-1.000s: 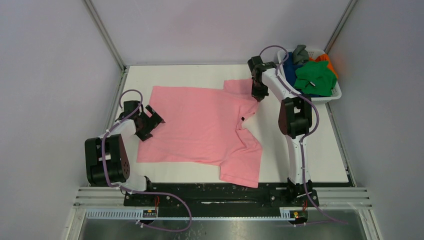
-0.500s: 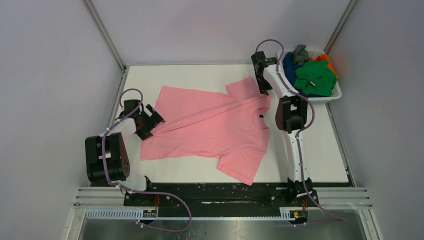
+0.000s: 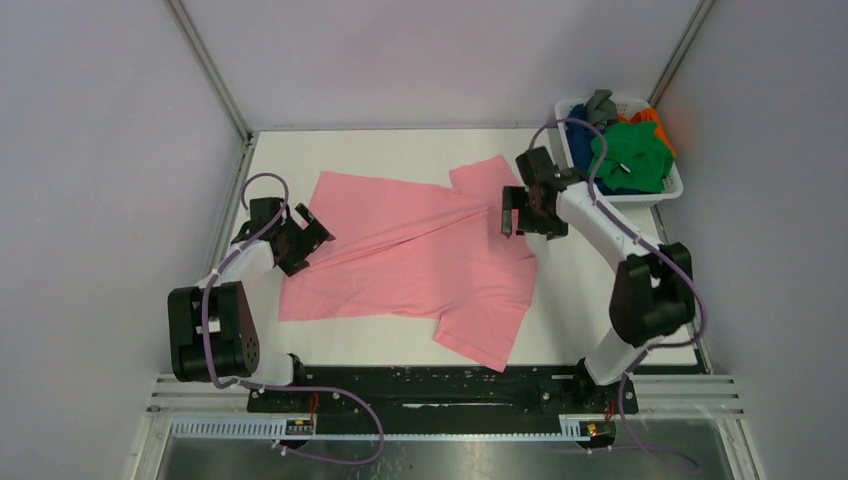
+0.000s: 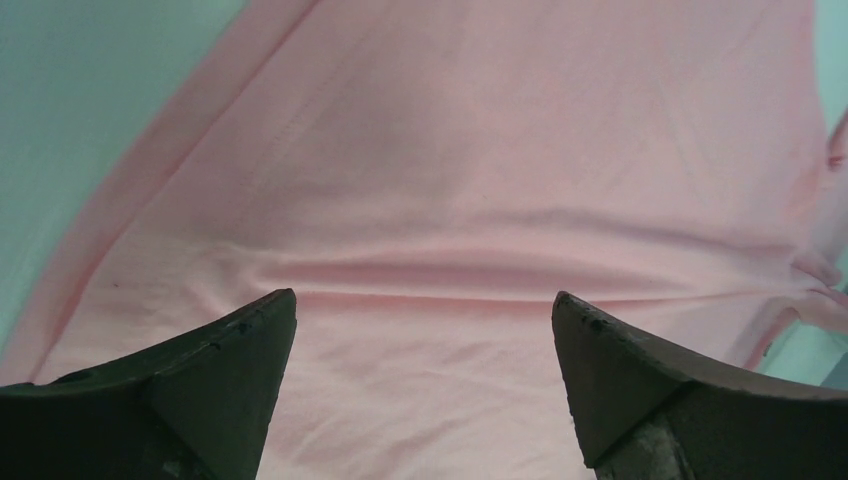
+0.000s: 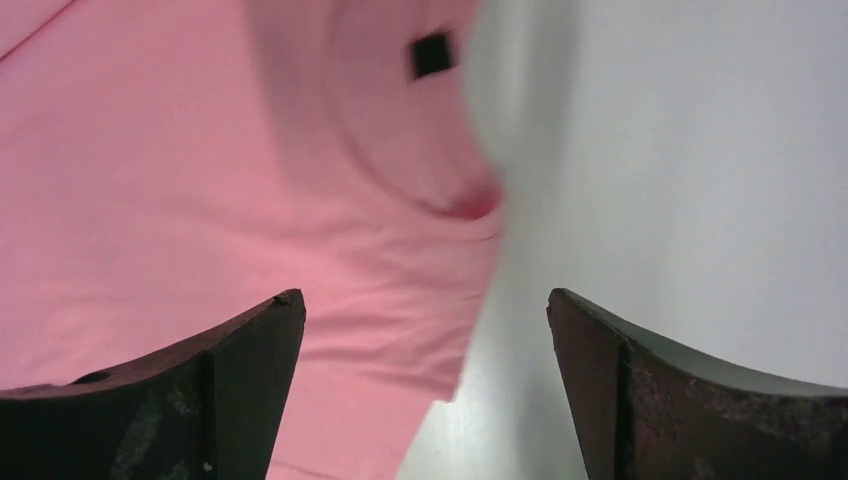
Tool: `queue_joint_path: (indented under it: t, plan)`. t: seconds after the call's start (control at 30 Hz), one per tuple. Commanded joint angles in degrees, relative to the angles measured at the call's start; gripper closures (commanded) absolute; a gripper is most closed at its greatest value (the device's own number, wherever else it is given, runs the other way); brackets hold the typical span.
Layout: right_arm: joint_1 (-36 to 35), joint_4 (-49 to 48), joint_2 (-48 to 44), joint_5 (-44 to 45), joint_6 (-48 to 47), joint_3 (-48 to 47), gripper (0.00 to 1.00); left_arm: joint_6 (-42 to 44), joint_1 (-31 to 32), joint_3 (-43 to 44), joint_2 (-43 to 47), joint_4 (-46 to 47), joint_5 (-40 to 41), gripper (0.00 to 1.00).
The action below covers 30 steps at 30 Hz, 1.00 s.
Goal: Fold and stack the t-shirts
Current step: Flatten out the tshirt
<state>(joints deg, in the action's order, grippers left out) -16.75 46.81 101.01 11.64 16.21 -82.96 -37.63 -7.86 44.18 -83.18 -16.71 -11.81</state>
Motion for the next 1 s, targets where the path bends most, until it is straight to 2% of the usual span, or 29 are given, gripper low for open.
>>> queue_joint_path:
  t: [0.0, 0.1, 0.33, 0.5, 0.63, 0.73, 0.83, 0.97]
  plan:
    - [-8.46, -12.63, -8.38, -13.23, 9.53, 14.30, 0.00, -2.31, 2.20, -0.76, 6.32, 1.97, -0.72, 0.01]
    - [-13.03, -17.14, -7.61, -16.49, 11.89, 19.07, 0.01, -4.46, 4.12, -2.17, 9.35, 1.99, -0.28, 0.01]
    - [-13.66, -23.08, -6.26, -18.83, 16.76, 30.38, 0.00, -6.36, 6.10, -7.25, 18.14, -0.98, 2.85, 0.01]
    - [-13.60, -21.43, -13.47, -16.68, 19.99, 42.31, 0.01, -6.92, 6.17, -8.17, 22.93, -3.82, 4.48, 0.01]
    - [-13.57, -16.45, -21.54, -13.89, 21.38, 47.62, 0.01, -7.35, 6.38, -7.20, 24.18, -4.79, 4.91, 0.01]
    - [-13.57, -11.97, -26.32, -12.63, 20.15, 45.30, 0.01, -7.71, 7.06, -5.51, 22.26, -4.99, 4.56, 0.01]
    - [-13.46, -12.17, -28.78, -12.60, 17.80, 41.13, 0.01, -7.72, 7.53, -2.90, 19.00, -4.93, 4.63, 0.01]
    - [-11.46, -12.70, -23.60, -11.95, 16.25, 31.01, 0.01, -7.16, 9.48, 2.53, 11.67, -4.93, 3.78, 0.01]
